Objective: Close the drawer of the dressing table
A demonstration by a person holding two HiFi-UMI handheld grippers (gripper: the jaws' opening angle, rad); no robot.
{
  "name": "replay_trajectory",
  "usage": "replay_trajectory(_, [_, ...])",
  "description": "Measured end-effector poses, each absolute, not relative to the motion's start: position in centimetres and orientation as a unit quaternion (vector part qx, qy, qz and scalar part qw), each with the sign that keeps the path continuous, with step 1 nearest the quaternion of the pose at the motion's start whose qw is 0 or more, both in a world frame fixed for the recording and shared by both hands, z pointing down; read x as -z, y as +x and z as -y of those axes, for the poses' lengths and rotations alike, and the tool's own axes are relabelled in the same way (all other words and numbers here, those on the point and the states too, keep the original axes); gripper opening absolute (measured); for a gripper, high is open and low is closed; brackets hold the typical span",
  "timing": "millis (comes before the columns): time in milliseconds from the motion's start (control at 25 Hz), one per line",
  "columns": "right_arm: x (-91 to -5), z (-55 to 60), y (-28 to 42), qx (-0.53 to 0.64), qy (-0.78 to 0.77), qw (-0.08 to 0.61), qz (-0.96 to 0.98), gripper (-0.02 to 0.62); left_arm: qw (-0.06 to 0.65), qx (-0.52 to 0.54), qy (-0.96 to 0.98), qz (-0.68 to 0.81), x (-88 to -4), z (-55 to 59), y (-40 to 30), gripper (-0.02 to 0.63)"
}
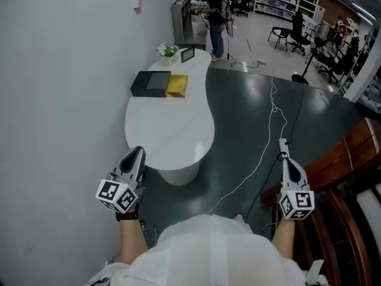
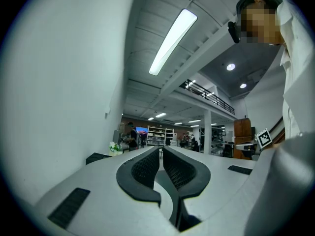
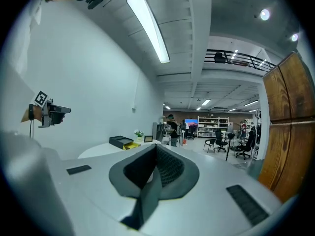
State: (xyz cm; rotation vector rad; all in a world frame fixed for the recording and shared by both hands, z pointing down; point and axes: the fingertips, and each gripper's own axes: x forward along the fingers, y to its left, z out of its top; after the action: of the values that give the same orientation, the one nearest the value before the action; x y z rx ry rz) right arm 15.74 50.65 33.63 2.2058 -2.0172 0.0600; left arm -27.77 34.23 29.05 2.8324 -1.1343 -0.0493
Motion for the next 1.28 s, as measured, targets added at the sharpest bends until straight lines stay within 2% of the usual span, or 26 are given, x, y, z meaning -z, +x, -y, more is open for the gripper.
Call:
replay_trajectory(840, [-34.3, -48.7, 14.6, -0.033, 0.720, 0.089, 0.687, 0.009, 0.069, 0.015, 0.931, 0.358, -31.2, -32.7, -27.0, 0.035])
replay_trajectory(1280, [-35.5, -46.1, 21.1, -0.054, 0.729, 0.088, 0.677, 0.009, 0.081, 0.010, 0.936, 0.343, -32.6, -28.5, -20.2, 0.035])
